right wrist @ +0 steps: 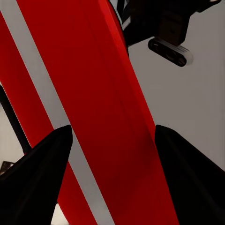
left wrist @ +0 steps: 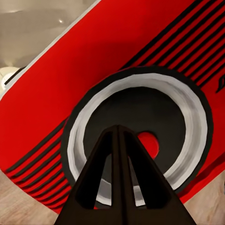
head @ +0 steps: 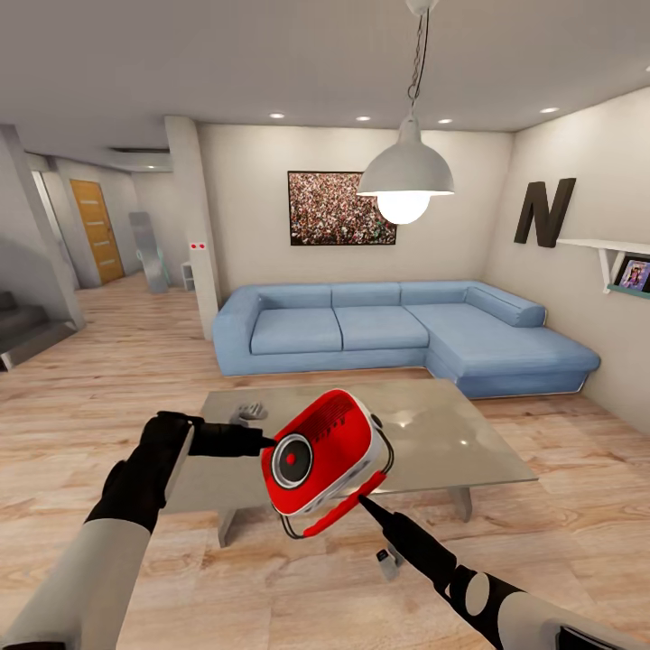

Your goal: Turn on the radio receiver that's on the table in the living room.

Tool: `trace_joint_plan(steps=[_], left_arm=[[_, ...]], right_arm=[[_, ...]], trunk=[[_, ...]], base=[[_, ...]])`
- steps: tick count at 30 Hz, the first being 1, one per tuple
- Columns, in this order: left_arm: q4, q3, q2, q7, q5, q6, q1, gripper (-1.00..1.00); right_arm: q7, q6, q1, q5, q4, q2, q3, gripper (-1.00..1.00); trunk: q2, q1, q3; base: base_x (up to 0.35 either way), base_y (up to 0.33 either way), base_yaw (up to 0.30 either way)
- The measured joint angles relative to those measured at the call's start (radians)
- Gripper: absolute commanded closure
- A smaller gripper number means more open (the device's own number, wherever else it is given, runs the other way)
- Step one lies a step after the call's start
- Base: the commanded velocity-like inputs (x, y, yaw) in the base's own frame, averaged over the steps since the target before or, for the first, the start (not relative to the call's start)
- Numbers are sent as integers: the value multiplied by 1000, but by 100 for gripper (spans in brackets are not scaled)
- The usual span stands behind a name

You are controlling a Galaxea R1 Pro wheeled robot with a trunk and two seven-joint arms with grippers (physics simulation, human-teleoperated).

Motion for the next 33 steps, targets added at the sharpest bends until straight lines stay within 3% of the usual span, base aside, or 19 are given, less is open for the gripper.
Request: trace_joint_plan(steps=[23,29,33], left_arm=[[64,-1,-24,49,1,-43,-2,100],[89,-1,-61,49,3,-45,-2,100],[107,-2,-68,49,5,-45,-2,100]], right_arm=[[1,-4,0,0,-1,3,2,100],[3,-2,0,-1,14,3,-4,100],[3,-2,0,0,25,3,1,100]], trunk=[[0,0,0],[0,0,0],[0,0,0]], base=[[0,0,0],[0,0,0],[0,0,0]])
